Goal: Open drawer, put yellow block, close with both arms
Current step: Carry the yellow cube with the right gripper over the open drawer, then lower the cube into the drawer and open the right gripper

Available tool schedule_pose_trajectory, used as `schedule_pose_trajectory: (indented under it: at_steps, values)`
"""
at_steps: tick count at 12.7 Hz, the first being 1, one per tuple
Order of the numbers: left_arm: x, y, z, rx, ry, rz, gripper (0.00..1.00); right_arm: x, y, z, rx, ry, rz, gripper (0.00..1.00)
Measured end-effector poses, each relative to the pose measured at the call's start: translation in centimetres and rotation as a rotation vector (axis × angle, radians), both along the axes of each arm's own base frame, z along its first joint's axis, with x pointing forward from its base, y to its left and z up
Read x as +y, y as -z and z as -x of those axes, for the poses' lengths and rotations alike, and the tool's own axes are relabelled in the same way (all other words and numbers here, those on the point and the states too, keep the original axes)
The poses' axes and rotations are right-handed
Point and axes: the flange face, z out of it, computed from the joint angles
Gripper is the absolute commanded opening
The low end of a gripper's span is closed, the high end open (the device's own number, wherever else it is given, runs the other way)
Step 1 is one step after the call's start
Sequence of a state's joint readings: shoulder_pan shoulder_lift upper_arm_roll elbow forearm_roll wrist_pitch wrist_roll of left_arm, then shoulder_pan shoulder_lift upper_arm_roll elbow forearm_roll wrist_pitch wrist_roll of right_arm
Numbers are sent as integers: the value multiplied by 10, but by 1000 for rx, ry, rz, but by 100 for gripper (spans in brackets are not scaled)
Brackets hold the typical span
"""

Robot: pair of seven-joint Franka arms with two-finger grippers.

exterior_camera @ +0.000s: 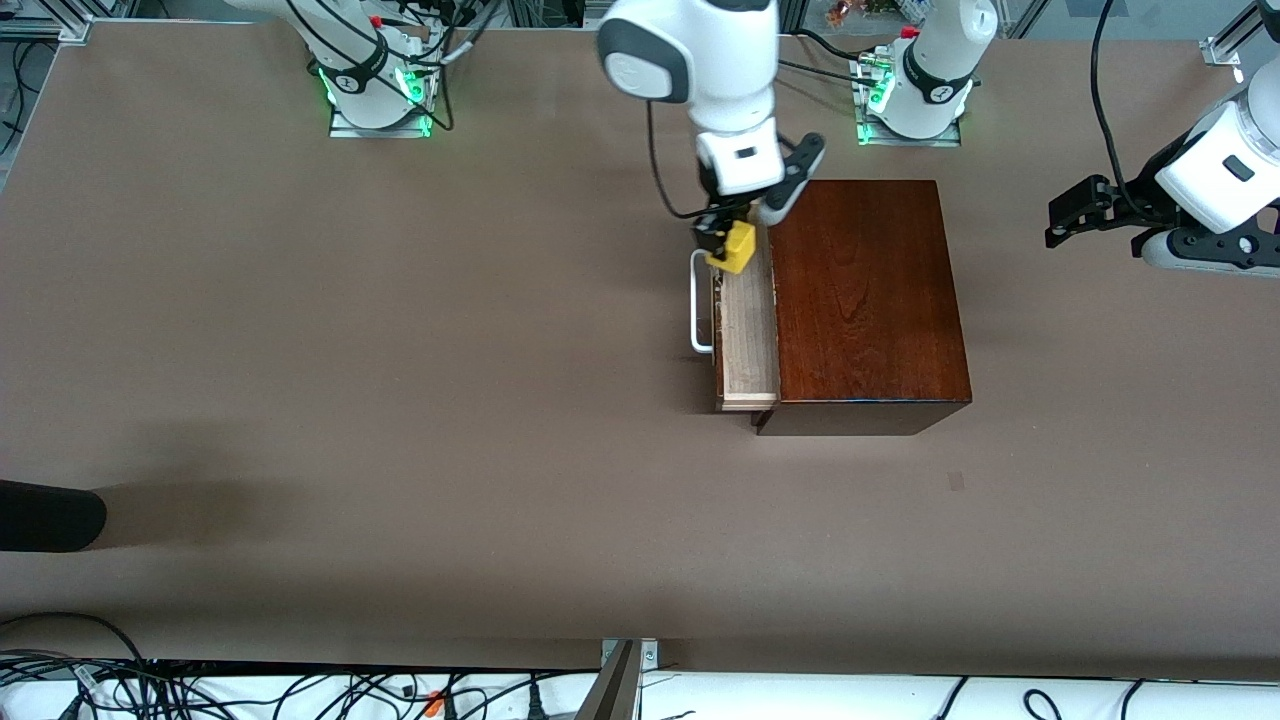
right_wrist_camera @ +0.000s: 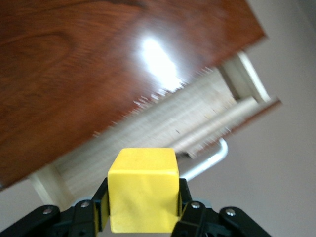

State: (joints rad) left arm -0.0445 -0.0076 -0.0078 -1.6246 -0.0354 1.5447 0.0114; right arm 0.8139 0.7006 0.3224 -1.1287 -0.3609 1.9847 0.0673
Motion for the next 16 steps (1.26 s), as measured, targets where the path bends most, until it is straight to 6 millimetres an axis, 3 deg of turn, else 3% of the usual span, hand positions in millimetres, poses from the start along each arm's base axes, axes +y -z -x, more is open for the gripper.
schedule_pose_trajectory:
  at_steps: [5, 10, 16]
  values:
    - [0, 0, 0, 0, 0, 0, 100, 4, 3, -7, -58, -175, 49, 20]
    - [0, 0, 0, 0, 0, 0, 100, 19, 52, 8, -50, -246, 115, 20]
    - [0, 0, 0, 0, 0, 0, 100, 24, 72, 9, -70, -289, 133, 20]
